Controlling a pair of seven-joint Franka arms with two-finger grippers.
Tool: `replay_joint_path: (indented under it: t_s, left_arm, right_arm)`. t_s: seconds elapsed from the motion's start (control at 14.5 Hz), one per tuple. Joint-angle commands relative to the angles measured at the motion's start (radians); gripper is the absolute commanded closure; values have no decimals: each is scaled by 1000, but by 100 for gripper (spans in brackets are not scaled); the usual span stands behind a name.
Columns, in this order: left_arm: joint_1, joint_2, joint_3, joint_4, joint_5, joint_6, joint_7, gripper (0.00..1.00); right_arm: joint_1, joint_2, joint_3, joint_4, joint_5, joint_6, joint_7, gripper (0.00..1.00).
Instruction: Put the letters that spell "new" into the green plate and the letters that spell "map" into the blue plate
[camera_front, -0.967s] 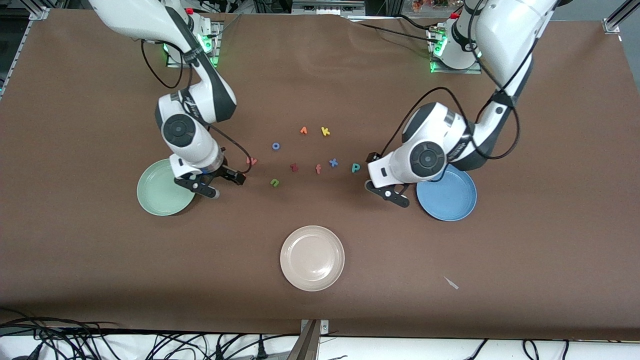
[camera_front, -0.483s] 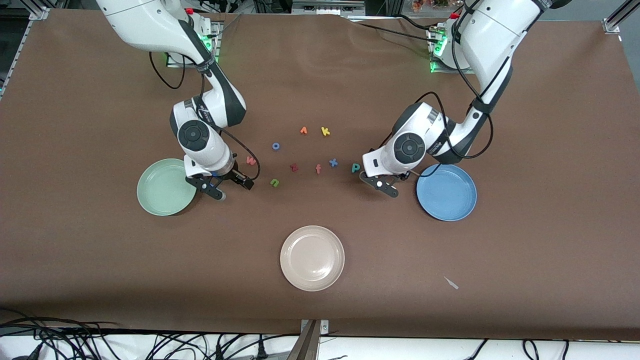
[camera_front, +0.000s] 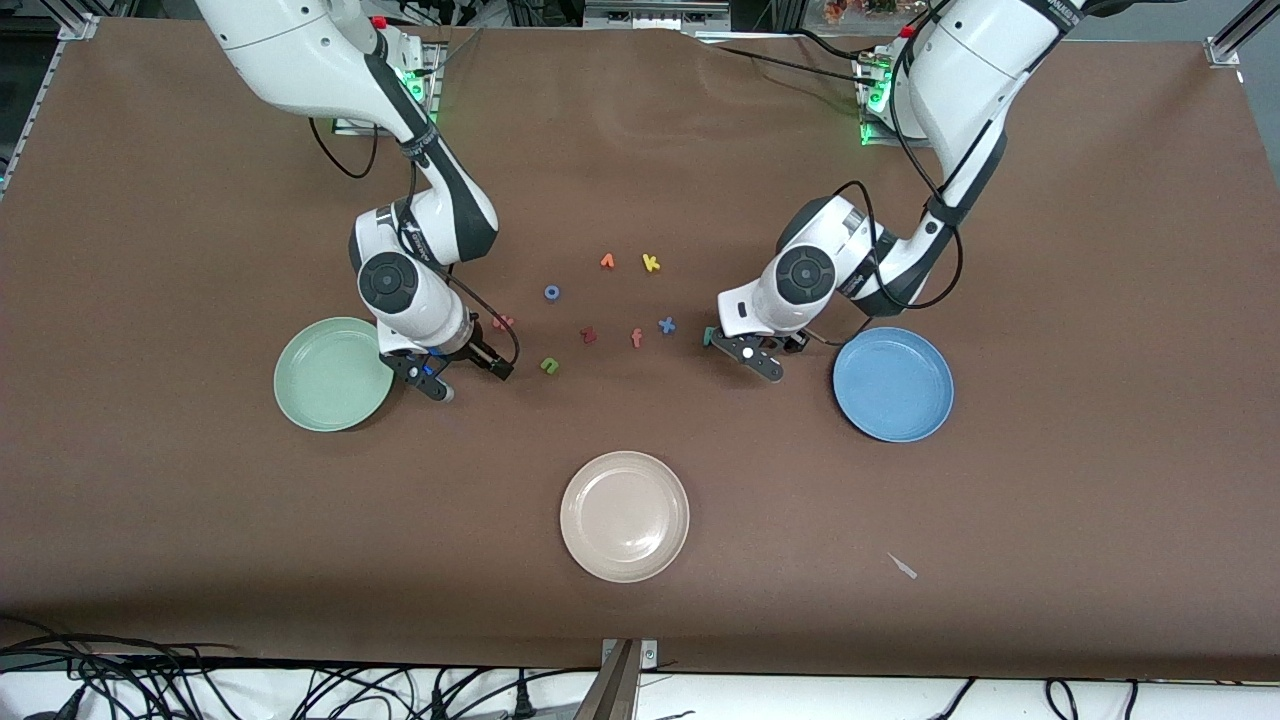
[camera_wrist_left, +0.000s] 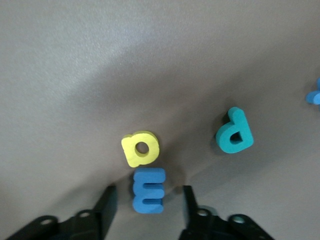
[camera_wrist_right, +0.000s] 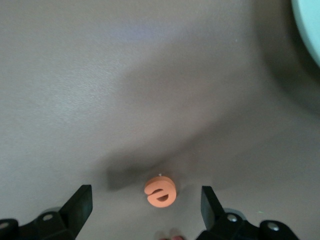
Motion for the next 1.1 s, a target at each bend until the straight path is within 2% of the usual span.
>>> replay_joint_path:
  t_s: [0.0,0.07,0.28,0.48,0.62,0.83,0.97,1.04]
  left_arm:
    - [-9,-15,0,-12,65,13,-18,91]
    - [-6,-17,0,-12,65,11,-18,100]
    - [0,-40,0,-11,67,-7,-15,100]
    - [37,-126,1,37,67,-206,26,100]
    - [78,-141,1,109,67,-333,115,100]
    - [190,-138,3,167,67,-382,295,100]
    - [264,-131,3,170,67,-371,441,100]
    - [282,-126,3,170,68,-369,471,100]
  right_arm:
    - [3,17,3,6,22,11,-3,13]
    - [3,19,5,6,22,10,-3,20]
    - [0,22,15,6,22,10,-3,43]
    - [0,25,17,6,28,11,-1,72]
    - [0,25,17,6,28,11,-3,84]
    - [0,25,17,7,28,10,-3,100]
    - [0,23,18,41,28,-18,-1,100]
    - [0,22,18,76,28,-83,-3,100]
